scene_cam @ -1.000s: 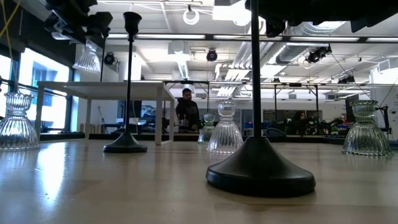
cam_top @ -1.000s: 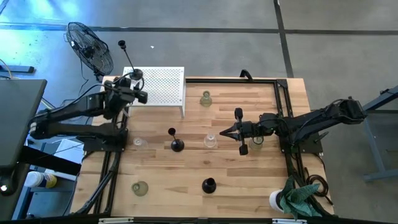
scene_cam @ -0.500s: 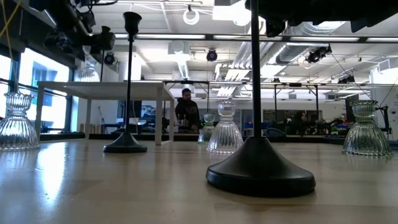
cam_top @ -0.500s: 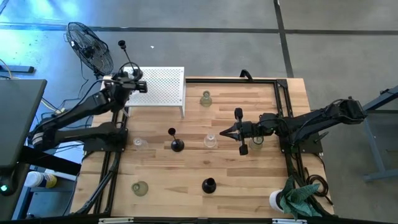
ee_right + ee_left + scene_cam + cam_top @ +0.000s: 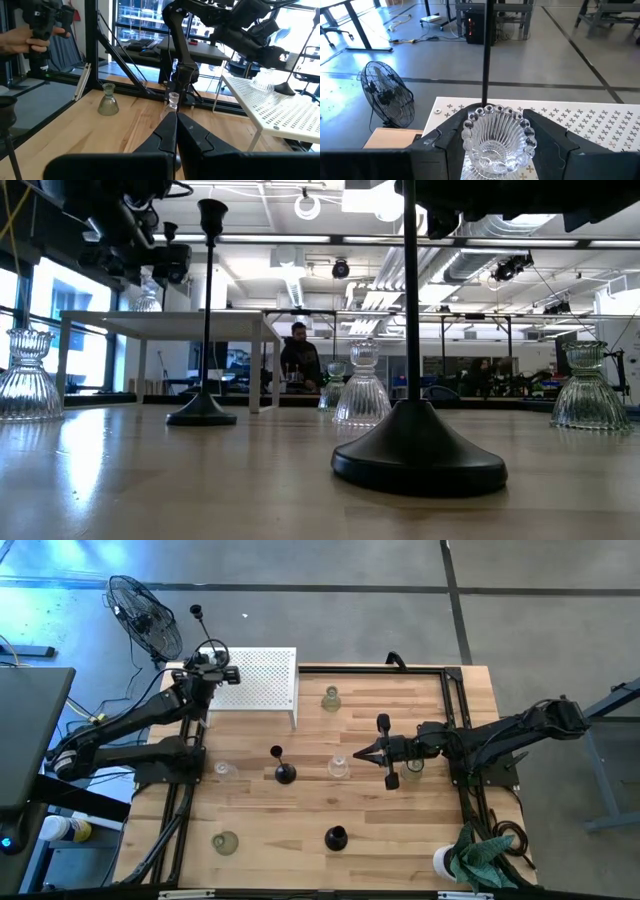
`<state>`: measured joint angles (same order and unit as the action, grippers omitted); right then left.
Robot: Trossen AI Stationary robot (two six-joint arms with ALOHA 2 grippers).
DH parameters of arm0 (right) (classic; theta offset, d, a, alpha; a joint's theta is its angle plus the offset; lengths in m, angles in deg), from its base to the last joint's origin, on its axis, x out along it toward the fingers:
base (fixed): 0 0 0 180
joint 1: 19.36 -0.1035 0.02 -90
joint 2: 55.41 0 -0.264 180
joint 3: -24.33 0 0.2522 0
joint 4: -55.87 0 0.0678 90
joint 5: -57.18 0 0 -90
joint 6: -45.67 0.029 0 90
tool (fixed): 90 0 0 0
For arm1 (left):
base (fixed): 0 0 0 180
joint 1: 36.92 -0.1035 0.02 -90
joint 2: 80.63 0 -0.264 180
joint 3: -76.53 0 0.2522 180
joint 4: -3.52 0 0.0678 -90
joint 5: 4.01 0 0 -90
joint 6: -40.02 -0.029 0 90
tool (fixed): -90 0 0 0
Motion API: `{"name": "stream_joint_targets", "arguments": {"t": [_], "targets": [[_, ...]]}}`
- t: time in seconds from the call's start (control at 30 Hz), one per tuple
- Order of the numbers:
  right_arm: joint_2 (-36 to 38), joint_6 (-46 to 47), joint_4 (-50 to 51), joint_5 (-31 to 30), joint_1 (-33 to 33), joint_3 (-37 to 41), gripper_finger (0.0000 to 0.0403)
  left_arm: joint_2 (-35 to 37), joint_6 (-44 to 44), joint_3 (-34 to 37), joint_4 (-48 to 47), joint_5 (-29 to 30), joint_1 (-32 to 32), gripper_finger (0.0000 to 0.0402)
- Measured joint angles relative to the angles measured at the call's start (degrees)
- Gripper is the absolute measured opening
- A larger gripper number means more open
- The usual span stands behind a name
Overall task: Pick & Place candle stick holders
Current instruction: Put the bottom transparent candle holder on the shelf
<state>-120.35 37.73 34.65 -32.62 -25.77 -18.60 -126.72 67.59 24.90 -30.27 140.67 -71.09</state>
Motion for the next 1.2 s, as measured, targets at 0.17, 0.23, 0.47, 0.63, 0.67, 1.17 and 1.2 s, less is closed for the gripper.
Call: {"name": "stream_joint_targets", "arguments": {"t": [0.17, 0.23, 0.47, 0.63, 0.67, 1.17, 1.2], "targets": [[0.0, 0.0, 0.01, 0.02, 0.01, -0.02, 0.0002, 0.04, -0.16, 0.02, -0.05, 0.03, 0.0, 0.0173], [0.0, 0.0, 0.01, 0.02, 0.01, -0.02, 0.0002, 0.04, -0.19, 0.02, -0.11, 0.02, 0.0, 0.0178], [0.0, 0.0, 0.02, 0.02, 0.02, -0.02, 0.0002, 0.16, -0.81, 0.09, -0.29, -0.11, 0.04, 0.0202], [0.0, 0.0, 0.02, 0.02, 0.02, -0.02, 0.0001, 1.44, -2.99, 0.09, -0.25, -0.08, 0.04, 0.0225], [0.0, 0.0, 0.02, 0.02, 0.0, 0.0, 0.0002, 1.91, -3.44, 0.09, -0.17, -0.07, 0.04, 0.023], [0.0, 0.0, 0.02, 0.02, 0.0, 0.0, 0.0002, 12.17, -10.72, -7.37, -10.46, -14.96, 0.07, 0.0217], [0.0, -0.02, 0.02, 0.02, 0.0, -0.02, 0.0002, 12.28, -10.07, -7.37, -12.46, -16.58, 0.09, 0.0204]]}}
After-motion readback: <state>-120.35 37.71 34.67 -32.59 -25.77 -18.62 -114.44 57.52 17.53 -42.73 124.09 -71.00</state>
